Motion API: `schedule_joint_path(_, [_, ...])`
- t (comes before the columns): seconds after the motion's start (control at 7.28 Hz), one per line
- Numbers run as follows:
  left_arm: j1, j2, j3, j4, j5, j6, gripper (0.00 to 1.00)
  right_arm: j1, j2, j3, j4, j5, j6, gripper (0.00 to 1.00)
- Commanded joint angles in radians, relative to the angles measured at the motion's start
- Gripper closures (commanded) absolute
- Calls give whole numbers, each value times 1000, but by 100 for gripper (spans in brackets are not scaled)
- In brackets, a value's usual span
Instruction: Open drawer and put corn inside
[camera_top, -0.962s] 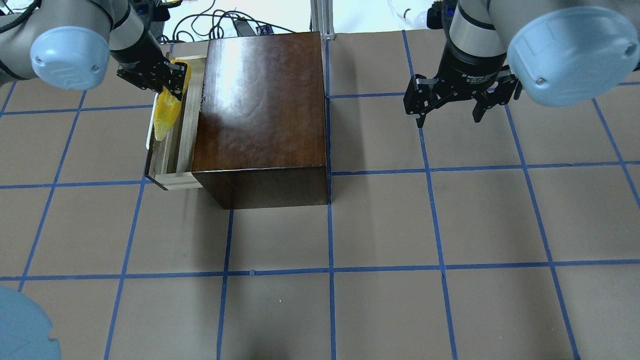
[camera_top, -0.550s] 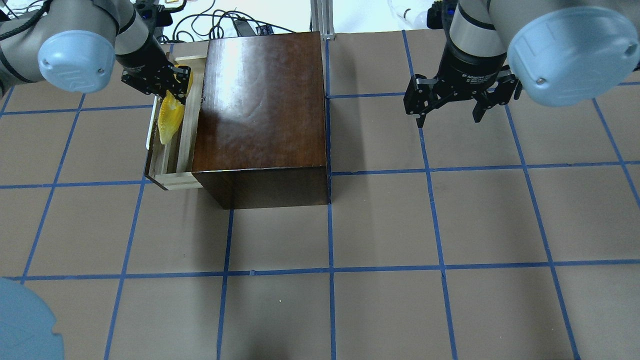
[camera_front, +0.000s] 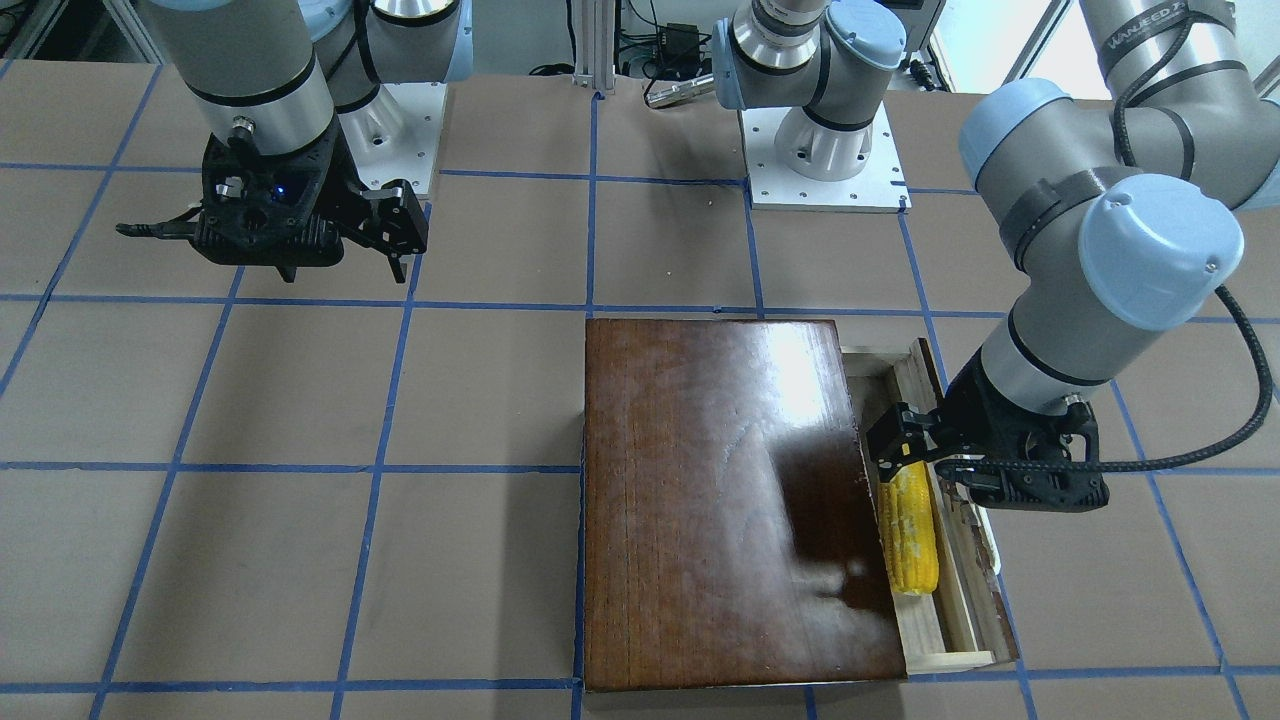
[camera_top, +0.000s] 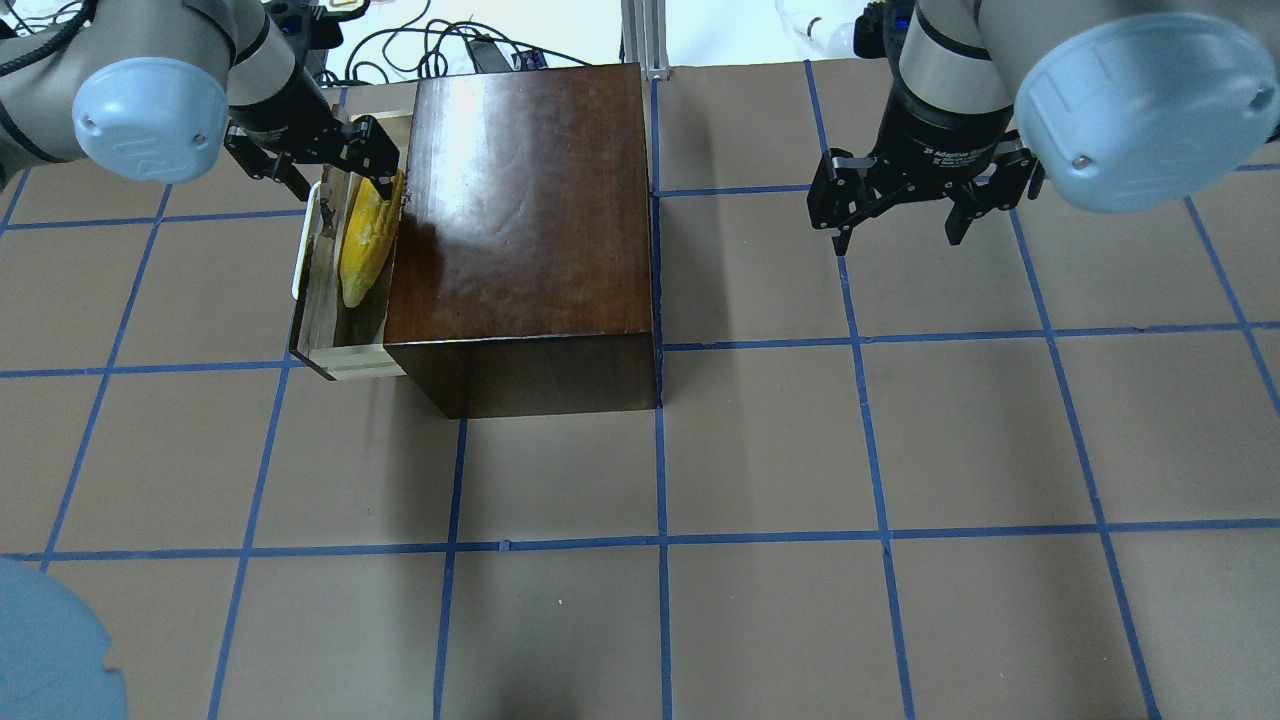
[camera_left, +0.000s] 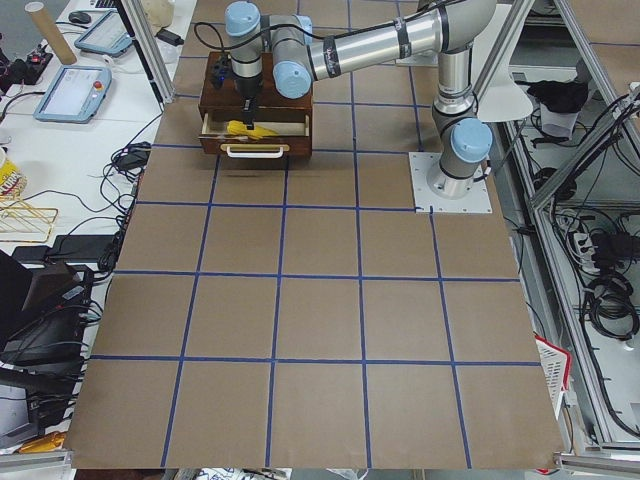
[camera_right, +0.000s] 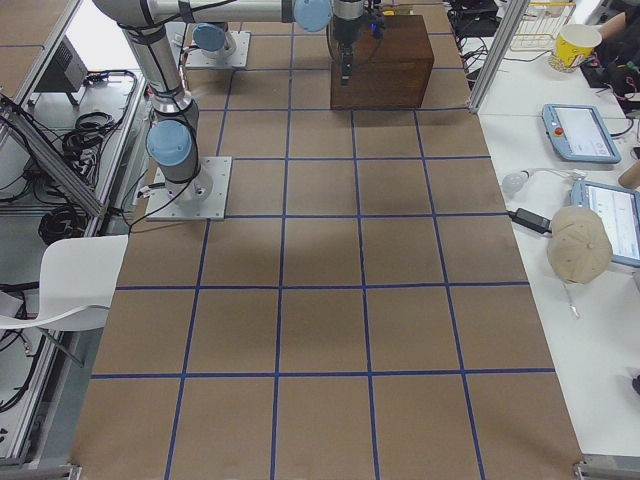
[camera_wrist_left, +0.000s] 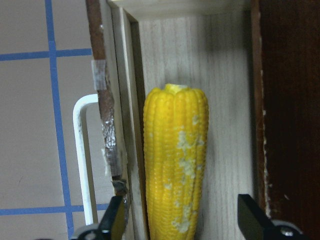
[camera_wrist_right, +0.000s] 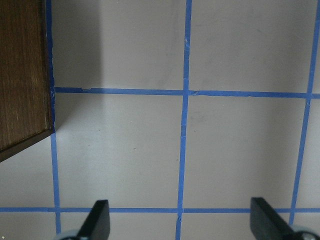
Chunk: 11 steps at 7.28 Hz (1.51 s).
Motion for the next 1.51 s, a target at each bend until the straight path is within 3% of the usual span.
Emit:
schedule_joint_path(0.0, [-7,30,4,-11,-1,0,0,0,0,0,0,0,0,0])
schedule_joint_path(0.27, [-36,69,6,-15,7,0,0,1,0,0,0,0,0,0])
schedule_joint_path(0.55, [-126,141,36,-115,109,-5,0,0,0,0,0,0,0,0])
schedule_joint_path(1.1, [-145,290,38,-232,84,-98,0,0,0,0,0,0,0,0])
schedule_joint_path(1.37, [-109,307,23,-286,31,-91,0,0,0,0,0,0,0,0])
